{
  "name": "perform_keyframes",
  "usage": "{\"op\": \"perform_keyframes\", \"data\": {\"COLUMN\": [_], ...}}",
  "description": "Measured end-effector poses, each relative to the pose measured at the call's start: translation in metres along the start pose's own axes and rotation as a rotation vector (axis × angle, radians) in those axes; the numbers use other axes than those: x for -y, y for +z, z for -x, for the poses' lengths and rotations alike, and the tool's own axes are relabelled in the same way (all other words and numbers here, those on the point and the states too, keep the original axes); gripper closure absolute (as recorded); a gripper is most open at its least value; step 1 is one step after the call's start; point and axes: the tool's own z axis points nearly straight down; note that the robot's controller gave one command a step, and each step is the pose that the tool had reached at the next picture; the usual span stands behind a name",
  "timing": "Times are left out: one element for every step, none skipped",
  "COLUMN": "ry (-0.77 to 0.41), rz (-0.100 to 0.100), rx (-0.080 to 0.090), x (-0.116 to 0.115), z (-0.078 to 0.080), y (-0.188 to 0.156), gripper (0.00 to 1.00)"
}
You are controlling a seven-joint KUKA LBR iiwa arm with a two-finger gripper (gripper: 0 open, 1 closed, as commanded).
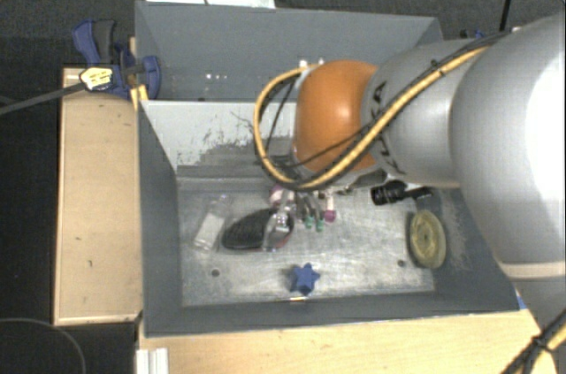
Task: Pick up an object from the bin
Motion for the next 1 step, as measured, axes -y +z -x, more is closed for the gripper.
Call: {"op": "perform_keyframes", "data": {"ry": [-0.034], "rz": [-0.005], "rx": [-0.005], "x": [0.0019], "z": [-0.0014], "y": [0.0558], "gripper": [0.00]}}
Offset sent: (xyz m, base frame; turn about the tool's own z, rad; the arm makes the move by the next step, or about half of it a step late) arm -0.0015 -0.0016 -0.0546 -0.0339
